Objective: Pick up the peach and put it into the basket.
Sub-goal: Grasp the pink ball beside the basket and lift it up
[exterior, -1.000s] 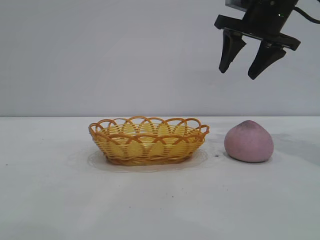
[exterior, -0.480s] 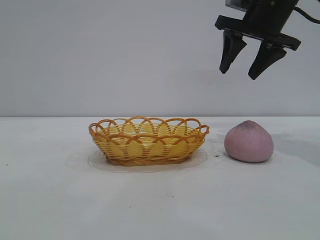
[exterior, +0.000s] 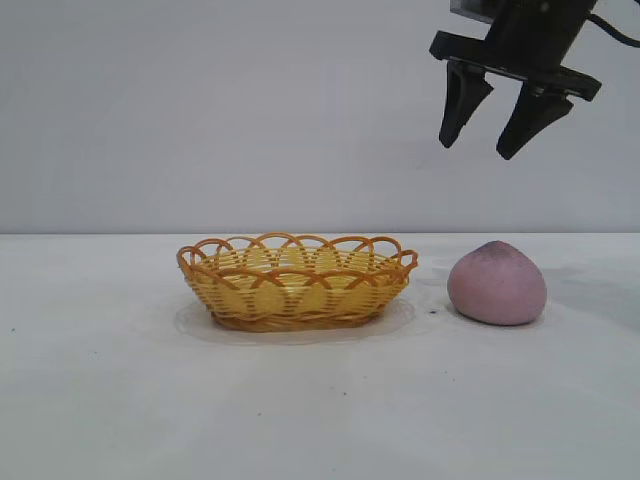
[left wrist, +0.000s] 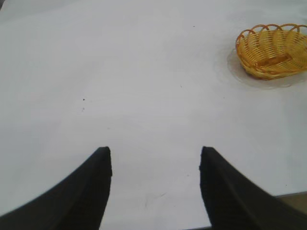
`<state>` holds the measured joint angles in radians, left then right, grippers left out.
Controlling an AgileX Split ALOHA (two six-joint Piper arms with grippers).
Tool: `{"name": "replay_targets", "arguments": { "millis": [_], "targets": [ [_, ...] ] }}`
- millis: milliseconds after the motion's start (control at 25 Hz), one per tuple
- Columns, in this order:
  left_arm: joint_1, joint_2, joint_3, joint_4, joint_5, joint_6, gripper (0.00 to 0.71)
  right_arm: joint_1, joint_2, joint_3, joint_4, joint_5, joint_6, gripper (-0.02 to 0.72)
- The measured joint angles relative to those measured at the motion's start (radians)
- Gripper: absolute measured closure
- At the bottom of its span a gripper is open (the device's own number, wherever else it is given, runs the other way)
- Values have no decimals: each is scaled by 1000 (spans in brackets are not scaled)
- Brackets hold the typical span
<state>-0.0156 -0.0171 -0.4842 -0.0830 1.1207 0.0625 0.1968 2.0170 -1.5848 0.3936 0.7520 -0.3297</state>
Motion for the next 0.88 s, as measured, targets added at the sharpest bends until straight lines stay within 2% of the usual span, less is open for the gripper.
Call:
{"name": "replay_targets", "arguments": {
  "millis": [640, 880],
  "targets": [
    [1, 0, 0, 0, 0, -4, 352, 0, -10, 0, -2, 0, 0, 257],
    [61, 0, 0, 0, 0, -4, 352, 0, -43, 0, -19, 30, 0, 257]
  ]
}}
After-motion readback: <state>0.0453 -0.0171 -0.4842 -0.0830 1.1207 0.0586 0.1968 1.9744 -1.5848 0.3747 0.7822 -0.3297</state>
